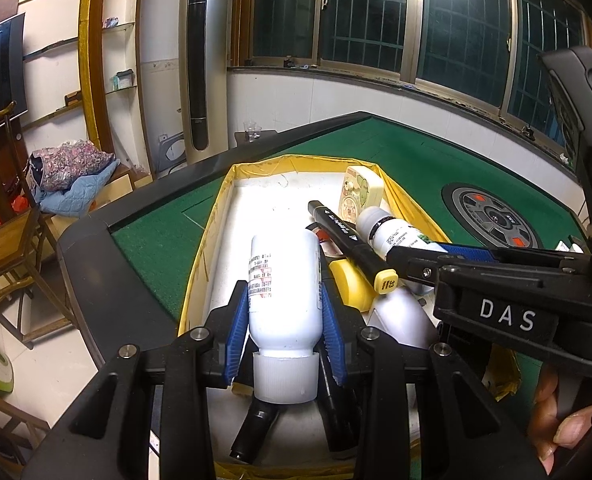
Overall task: Organize rigid objects
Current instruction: 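Lower the bottles into the tray and open both grippers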
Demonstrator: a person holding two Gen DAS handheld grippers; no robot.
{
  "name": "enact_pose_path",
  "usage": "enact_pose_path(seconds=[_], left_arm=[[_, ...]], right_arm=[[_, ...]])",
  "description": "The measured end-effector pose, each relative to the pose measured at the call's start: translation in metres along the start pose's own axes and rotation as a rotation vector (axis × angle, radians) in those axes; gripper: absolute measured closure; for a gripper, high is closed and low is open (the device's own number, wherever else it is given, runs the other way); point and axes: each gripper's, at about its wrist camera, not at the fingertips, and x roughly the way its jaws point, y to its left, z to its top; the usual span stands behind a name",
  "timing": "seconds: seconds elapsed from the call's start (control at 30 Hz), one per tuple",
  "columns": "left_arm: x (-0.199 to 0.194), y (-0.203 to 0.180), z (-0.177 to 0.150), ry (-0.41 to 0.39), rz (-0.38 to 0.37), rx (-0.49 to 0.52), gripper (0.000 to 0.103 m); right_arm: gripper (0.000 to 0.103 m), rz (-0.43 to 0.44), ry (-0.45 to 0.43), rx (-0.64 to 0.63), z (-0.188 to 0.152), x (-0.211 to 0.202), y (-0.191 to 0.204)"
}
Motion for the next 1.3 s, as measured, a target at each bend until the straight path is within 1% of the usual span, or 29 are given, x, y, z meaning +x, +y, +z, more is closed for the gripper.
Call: enact_pose_path(seconds=[0.47, 0.63, 0.83, 0.97, 1.17, 1.3], left_arm=[[-0.010, 0.001, 0.001, -0.020, 0.016, 0.012, 0.071], [-0.015, -0.003, 0.001, -0.027, 0.021, 0.024, 0.071], [-0.018, -0.007, 0.001, -0.027, 0.027, 0.039, 0.071], [-0.020, -0.005, 0.002, -0.027, 0.023, 0.031, 0.070], [-0.025, 0.002, 0.003, -0.039, 0.023, 0.006, 0.070], [-0.026, 0.003, 0.002, -0.047, 0.019, -0.001, 0.070]], right_arm=[[0.071, 0.014, -0.024, 0.014, -0.006, -0.017, -0.004], [0.071, 0.034, -0.038, 0.024, -0.009, -0.027, -0.009], [0.071, 0.051, -0.034, 0.035, -0.011, -0.031, -0.015], [0.071, 0.065, -0.020, 0.061, -0.013, -0.033, -0.021], [0.071, 0.119, -0.045, 0.103, -0.018, -0.052, -0.038], [0.071, 0.125, -0.067, 0.096, -0.026, -0.067, -0.044]])
